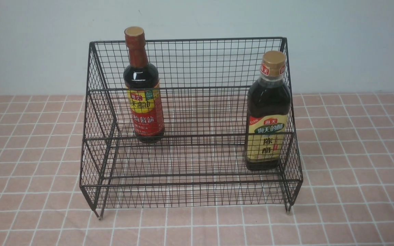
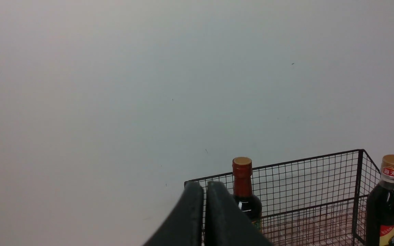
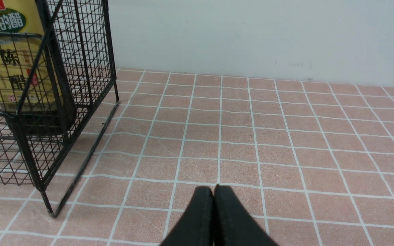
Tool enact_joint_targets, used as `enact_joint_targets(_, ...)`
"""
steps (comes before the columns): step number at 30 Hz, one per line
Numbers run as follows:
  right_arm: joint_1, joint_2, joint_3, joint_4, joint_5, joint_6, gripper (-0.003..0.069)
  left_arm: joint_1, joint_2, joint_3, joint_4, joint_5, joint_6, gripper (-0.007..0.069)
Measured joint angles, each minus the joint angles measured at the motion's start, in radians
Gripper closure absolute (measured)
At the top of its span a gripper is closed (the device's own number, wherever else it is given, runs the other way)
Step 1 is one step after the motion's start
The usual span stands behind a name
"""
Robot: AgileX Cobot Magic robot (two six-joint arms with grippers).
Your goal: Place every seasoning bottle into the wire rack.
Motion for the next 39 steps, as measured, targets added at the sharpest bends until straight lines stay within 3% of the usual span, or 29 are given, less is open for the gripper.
enact_joint_targets(8,0.000,0.000,0.000,0.000,0.000,0.000,0.0672,0.000,-0.119,0.158,0.001,-0.011,0.003,0.0631)
enact_joint_targets(14,0.000,0.000,0.000,0.000,0.000,0.000,0.0672,0.007,-0.148,0.415,0.037,-0.149,-0.025,0.0631)
enact_joint_targets(19,0.000,0.000,0.000,0.000,0.000,0.000,0.0672,0.036,-0.219,0.733,0.148,-0.311,-0.142,0.0631)
enact_joint_targets(24,0.000,0.000,0.000,0.000,0.001,0.000,0.0672,0.040,-0.219,0.923,0.219,-0.326,-0.214,0.0631)
enact_joint_targets(39,0.000,0.000,0.000,0.001,0.001,0.000,0.0672,0.040,-0.219,0.935,0.224,-0.302,-0.236,0.0631)
